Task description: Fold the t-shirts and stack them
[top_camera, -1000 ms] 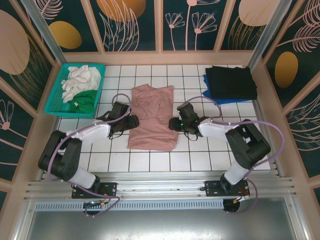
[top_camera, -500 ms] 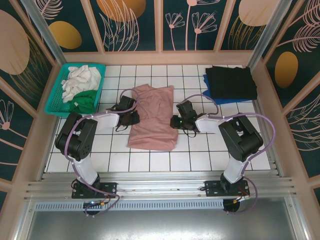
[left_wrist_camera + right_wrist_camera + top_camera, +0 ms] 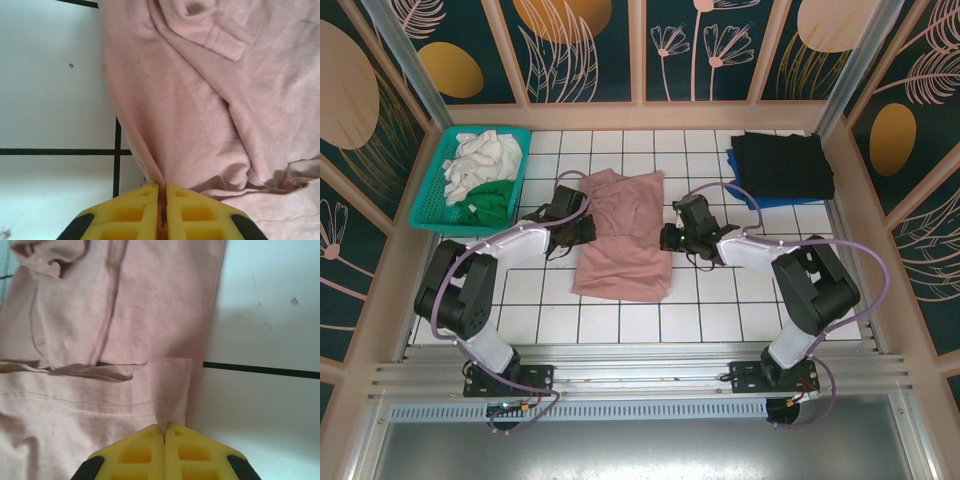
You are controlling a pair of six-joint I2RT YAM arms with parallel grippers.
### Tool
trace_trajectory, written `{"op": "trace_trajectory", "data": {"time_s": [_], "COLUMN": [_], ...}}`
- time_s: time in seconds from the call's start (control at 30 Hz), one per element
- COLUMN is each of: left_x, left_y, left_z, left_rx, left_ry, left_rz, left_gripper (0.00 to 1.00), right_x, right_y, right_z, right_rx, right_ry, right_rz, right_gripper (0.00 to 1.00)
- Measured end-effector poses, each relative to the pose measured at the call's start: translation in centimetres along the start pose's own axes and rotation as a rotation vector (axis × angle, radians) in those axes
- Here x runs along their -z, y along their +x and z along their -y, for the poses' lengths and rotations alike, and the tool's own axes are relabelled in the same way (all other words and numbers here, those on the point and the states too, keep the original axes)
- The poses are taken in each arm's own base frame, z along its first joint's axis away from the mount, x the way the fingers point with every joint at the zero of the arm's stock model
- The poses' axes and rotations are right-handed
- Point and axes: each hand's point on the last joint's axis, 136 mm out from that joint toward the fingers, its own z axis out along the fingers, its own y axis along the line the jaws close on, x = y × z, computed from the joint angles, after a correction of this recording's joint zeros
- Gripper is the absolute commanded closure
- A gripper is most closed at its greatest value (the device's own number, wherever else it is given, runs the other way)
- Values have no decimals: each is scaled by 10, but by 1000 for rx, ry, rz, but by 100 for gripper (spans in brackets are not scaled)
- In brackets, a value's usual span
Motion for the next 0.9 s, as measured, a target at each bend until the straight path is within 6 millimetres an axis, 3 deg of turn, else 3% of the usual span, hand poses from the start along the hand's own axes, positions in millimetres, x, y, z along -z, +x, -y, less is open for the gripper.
{"op": "trace_trajectory", "data": {"time_s": [0.13, 0.27, 0.4, 0.57, 0.67, 0.9], "left_x": [2, -2, -12, -24, -25, -23], "left_y": [7, 16, 23, 34, 28, 28], "left_z": [-7, -15, -21, -31, -31, -35], "left_rx": [3, 10, 8, -1, -5, -8], "left_ry": [-22, -49, -72, -111, -119, -146], "left_rz": [-8, -29, -57, -91, -78, -81], "left_gripper": [57, 56, 67, 67, 85, 100], "right_x": [5, 4, -2, -4, -4, -4], "right_y": [-4, -4, 0, 2, 2, 2], "right_z": [-10, -11, -6, -4, -4, -4], "right_rx": [11, 13, 10, 8, 8, 8], "right_ry": [-28, -31, -20, -14, -14, -14], "right_rz": [19, 19, 4, -3, -3, -3], "right_gripper": [100, 100, 100, 100, 100, 100]}}
